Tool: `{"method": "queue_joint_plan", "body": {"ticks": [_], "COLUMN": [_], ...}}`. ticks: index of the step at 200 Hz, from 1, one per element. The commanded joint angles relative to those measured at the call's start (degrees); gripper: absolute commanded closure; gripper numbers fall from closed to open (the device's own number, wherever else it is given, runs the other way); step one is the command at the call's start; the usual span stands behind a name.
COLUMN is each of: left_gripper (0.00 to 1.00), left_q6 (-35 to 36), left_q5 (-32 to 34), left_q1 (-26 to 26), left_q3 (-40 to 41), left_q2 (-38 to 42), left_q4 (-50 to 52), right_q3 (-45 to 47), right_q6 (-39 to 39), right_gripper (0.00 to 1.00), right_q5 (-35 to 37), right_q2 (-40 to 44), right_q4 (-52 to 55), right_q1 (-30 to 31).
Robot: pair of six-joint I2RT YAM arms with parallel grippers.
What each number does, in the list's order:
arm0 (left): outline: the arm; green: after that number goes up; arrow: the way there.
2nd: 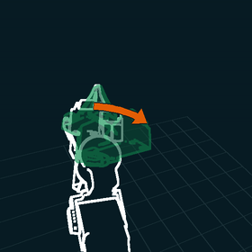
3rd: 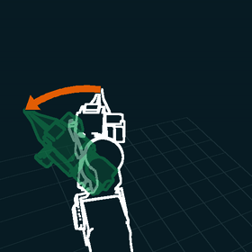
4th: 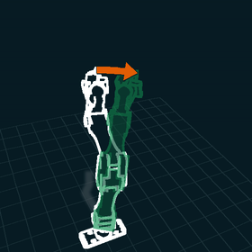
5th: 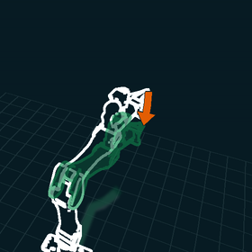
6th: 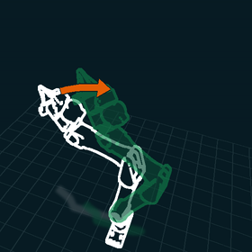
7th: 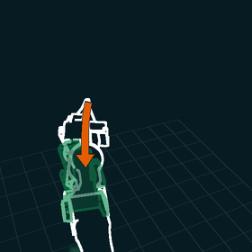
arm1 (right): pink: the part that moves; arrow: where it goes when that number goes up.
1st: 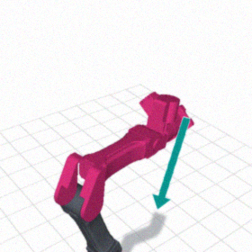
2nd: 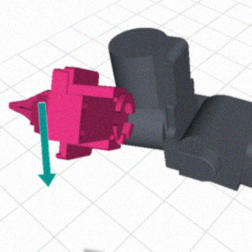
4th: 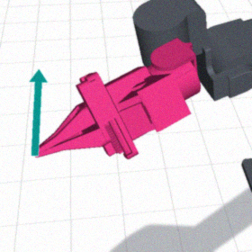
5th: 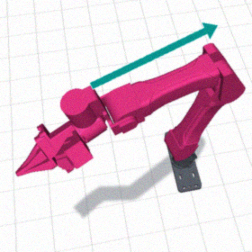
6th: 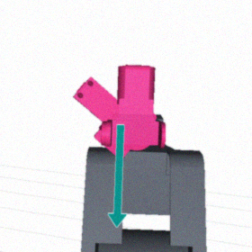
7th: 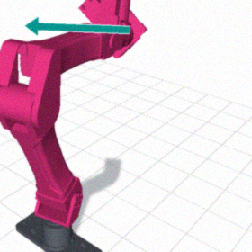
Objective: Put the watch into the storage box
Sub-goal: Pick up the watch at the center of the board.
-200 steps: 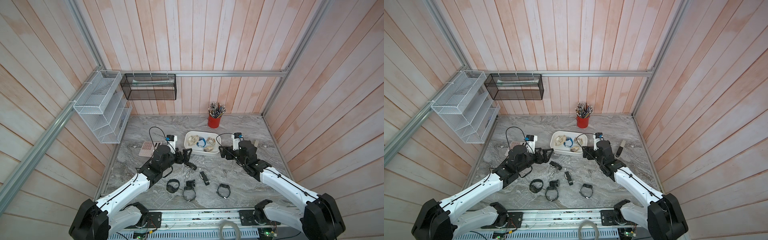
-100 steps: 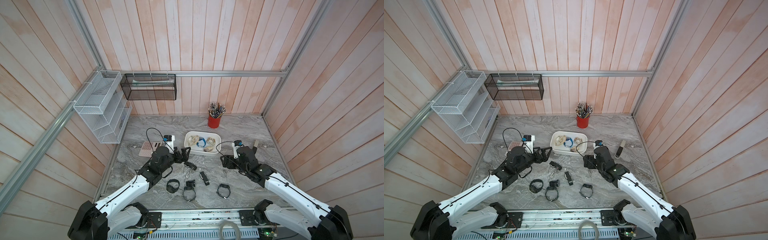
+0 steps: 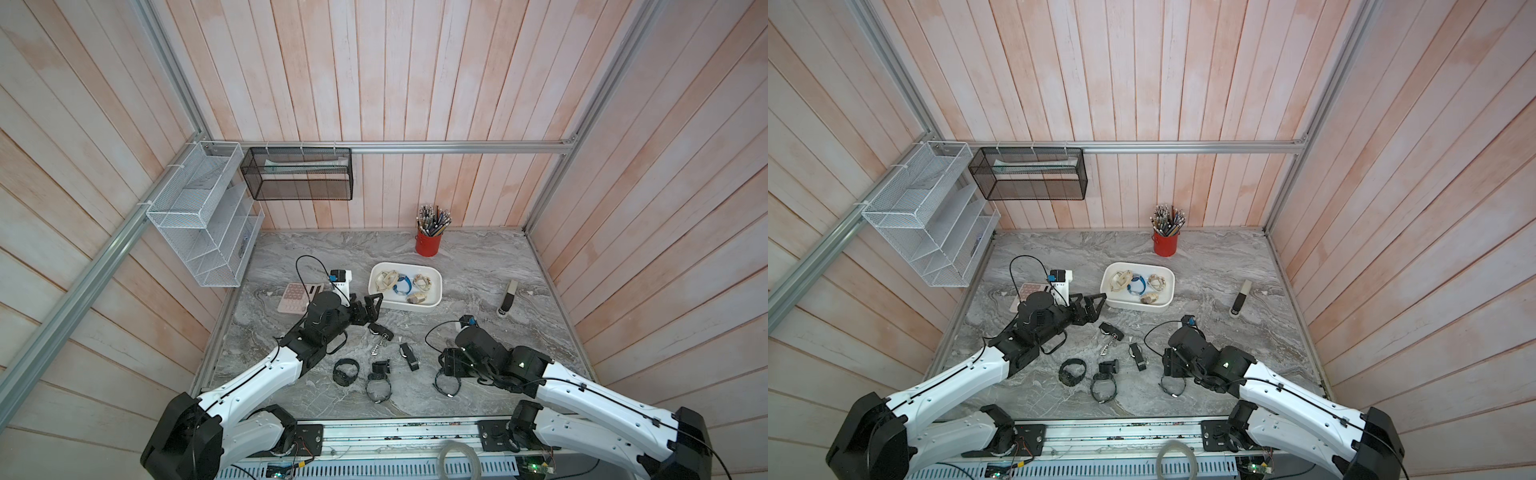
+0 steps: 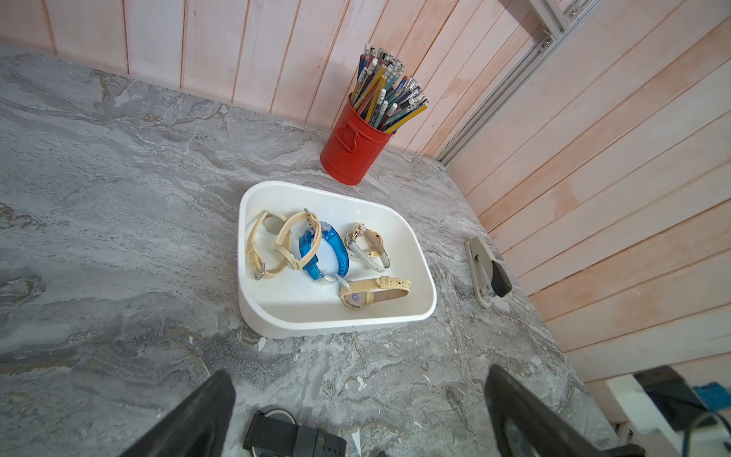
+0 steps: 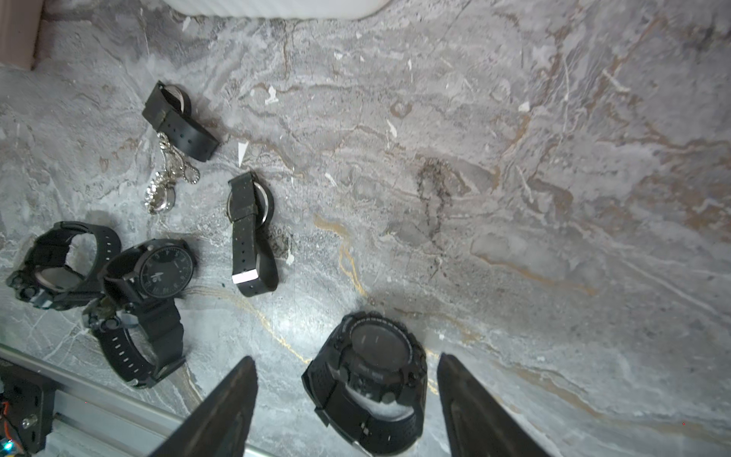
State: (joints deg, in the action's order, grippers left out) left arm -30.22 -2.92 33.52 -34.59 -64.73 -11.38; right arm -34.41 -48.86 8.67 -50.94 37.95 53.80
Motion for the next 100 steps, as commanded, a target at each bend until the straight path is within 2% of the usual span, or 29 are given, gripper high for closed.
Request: {"method": "queue_joint_plan", "body": {"ticks": [1,70,100], "left_gripper": [0.00,0.00,0.00], "left_q6": [0.4,0.7,0.6], "left_q5": [0.3,0.7,1.2], "left_q1": [-0.3,-0.3,-0.4], "left_q3": [-0.1,-0.5,0.0], "left_q2": [0.3,0.1,0.3], "left_q4": [-0.8,0.2,0.2], "right_q3": [2.2,7.1,9.7], "right_q6": [-5.6,-10.1,-11.4], "right_gripper": [0.27,0.29,0.44], "right_q5": [-0.3,-1.7,-2.5], "right_q2": [0.8,1.7,1.7], "right_q4": [3.9,3.0,0.1], "right_q1": [1.3,4.3,5.1]}}
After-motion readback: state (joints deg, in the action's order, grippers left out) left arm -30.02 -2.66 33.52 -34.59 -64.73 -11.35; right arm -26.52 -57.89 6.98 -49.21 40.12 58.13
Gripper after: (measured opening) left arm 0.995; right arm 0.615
